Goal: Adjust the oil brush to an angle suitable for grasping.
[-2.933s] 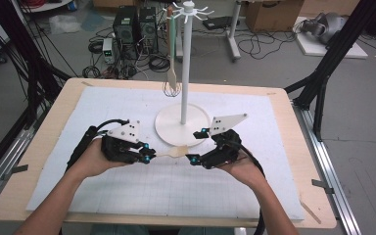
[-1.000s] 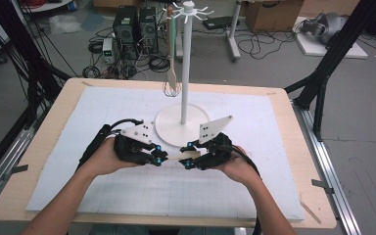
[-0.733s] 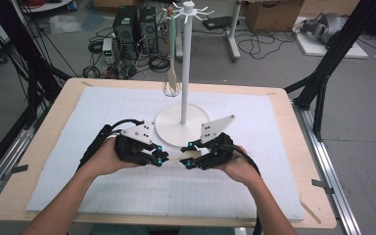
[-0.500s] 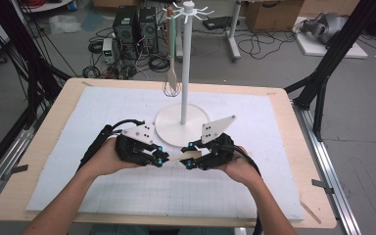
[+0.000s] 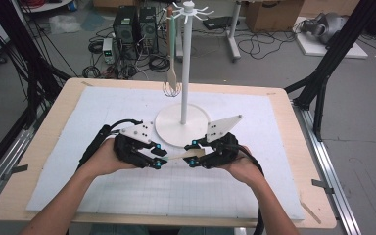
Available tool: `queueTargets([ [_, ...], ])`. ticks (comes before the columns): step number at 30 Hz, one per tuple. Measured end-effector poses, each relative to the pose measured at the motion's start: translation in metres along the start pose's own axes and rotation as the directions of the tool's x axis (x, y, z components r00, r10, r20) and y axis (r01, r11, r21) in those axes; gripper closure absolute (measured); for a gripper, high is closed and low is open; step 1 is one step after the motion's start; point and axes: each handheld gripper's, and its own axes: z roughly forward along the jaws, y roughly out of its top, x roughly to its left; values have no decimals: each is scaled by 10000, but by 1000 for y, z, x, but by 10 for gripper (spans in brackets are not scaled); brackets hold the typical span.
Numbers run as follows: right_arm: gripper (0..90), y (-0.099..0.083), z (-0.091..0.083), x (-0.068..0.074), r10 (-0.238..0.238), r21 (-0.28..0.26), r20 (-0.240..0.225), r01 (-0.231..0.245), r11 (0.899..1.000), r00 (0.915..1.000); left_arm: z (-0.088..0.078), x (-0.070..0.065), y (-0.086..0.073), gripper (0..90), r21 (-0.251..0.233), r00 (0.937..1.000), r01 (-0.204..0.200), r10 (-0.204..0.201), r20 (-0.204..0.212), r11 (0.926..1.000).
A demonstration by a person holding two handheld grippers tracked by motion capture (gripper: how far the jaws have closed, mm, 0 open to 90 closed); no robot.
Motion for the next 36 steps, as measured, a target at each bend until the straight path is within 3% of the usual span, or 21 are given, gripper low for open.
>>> queueTargets([
  [3,601,-1,-5,1,-50,-65,103,50,10000,9999,-3,0,-6,641,32,9998,185,-185,-48,9998],
  [18,600,-5,-20,1,41,-699,304,-19,9976,9995,-15,4,-20,642,-9,9989,371,-371,-285,9993],
  [24,600,-6,-22,1,143,-861,318,-115,9962,9994,-14,5,-20,695,-23,9994,316,-316,-159,9995],
  [30,597,-7,-22,1,131,-791,306,-107,9968,9994,-14,4,-20,733,-93,9996,232,-233,-132,9997],
  [36,586,-17,-16,-5,645,-464,74,-641,9969,9979,-11,2,-20,754,161,10000,73,-74,48,9998],
])
